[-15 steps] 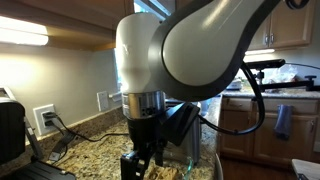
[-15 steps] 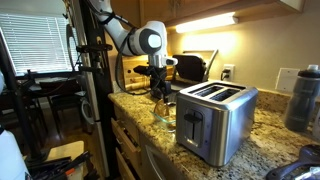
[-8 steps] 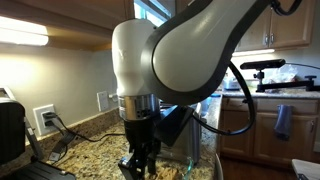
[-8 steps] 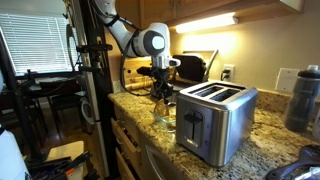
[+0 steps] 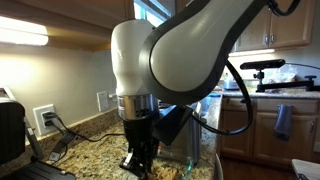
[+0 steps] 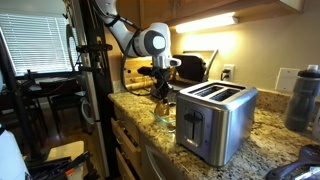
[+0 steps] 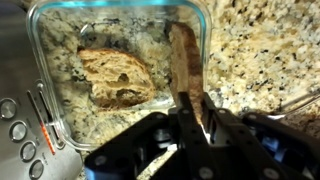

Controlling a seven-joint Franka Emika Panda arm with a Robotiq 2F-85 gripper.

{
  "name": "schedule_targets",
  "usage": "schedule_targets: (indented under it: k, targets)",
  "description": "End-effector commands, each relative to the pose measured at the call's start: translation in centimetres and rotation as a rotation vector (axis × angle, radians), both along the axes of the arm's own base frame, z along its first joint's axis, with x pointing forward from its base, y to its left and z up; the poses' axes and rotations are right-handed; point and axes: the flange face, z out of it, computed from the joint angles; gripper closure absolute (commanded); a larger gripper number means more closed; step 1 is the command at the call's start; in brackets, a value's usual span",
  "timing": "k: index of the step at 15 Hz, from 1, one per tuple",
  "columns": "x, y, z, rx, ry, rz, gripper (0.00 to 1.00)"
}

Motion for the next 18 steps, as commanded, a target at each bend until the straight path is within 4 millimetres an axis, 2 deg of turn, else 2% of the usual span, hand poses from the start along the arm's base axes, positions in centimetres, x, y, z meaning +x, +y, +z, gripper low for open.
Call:
schedule_targets:
  k: [1, 11, 18]
  targets:
    - [0.2, 0.0, 0.3, -0.006, -0.012, -0.020, 0.94]
    - [2.3, -1.9, 3.6, 0.004, 0.027, -0.047, 0.94]
    - [3.7, -2.7, 7.6, 0.036, 0.067, -0.014, 0.94]
